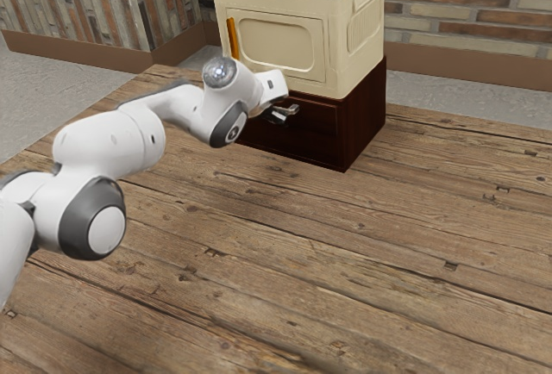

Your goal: Push the drawer handle with one arm to close the drawer

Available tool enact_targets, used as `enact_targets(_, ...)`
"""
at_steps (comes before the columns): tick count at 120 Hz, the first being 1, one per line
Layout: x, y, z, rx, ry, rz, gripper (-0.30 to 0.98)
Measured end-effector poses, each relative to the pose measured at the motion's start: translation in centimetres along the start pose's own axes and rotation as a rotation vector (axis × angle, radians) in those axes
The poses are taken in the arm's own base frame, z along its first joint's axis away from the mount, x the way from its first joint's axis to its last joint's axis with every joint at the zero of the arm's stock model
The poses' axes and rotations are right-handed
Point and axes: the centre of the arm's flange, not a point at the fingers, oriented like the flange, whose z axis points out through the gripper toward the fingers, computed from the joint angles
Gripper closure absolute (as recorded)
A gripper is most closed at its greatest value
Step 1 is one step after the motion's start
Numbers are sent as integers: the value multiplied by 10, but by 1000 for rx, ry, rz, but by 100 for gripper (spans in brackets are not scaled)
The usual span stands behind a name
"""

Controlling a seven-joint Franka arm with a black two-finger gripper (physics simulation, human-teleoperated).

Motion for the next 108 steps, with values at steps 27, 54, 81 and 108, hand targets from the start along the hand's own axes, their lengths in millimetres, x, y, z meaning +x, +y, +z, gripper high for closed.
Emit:
enact_targets(27,-4,1,5,-4,24,-5,79)
enact_targets(54,-9,2,11,-7,32,-12,79)
enact_targets(81,-5,8,8,17,64,21,78)
enact_targets(108,-2,10,6,20,79,23,78)
